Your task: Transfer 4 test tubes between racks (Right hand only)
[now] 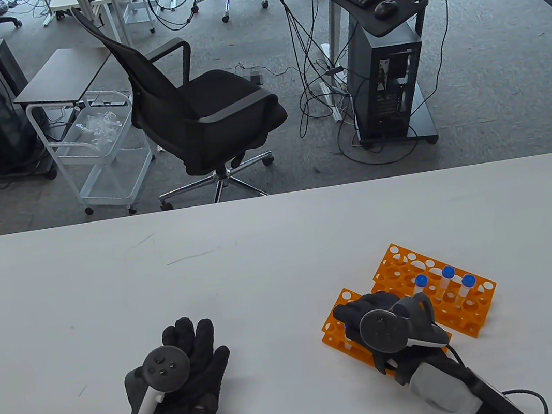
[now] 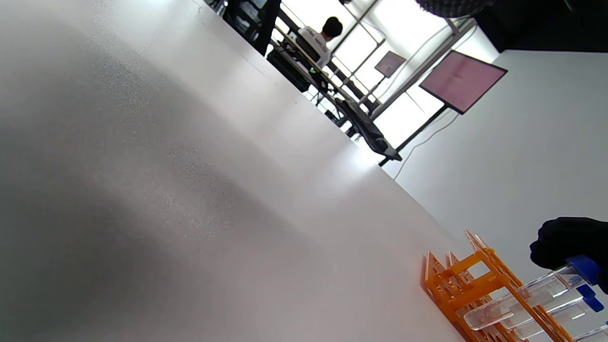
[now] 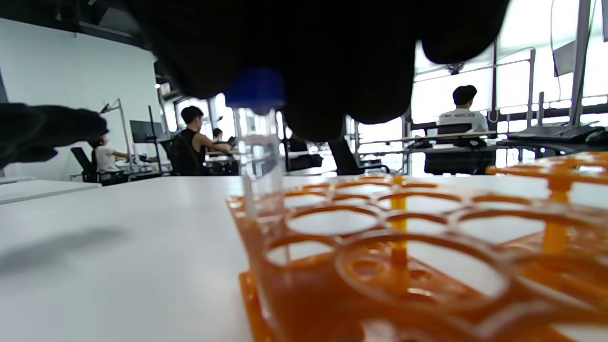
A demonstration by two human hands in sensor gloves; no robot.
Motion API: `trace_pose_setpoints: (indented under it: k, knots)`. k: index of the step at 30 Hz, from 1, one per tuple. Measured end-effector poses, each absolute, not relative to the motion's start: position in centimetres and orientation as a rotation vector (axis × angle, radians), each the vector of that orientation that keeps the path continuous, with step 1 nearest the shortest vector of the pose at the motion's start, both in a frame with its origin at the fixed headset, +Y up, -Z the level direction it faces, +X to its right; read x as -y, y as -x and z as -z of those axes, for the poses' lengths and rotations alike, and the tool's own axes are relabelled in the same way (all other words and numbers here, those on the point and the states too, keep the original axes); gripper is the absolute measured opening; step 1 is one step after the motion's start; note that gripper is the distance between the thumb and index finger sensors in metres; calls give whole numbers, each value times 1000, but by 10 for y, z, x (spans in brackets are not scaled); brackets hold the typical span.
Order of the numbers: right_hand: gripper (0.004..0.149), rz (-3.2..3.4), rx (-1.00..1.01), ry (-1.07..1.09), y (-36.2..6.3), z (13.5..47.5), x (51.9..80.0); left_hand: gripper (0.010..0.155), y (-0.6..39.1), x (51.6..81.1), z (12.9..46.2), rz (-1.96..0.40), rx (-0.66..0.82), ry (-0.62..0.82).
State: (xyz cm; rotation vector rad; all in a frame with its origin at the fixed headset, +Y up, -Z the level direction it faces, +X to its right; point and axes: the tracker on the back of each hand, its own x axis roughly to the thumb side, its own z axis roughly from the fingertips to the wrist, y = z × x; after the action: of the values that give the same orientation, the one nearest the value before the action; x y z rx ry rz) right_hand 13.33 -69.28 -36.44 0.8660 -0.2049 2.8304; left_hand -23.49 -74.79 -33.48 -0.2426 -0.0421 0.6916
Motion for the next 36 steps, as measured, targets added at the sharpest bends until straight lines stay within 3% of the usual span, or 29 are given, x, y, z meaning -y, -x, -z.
trace_pose_setpoints:
  k: [26, 36]
  knots:
    - [48, -2806, 192, -864, -130, 364, 695, 67, 235, 748, 335, -692, 42, 243]
    - [48, -2768, 221, -844, -134, 360, 684, 67, 235, 748, 335, -692, 42, 243]
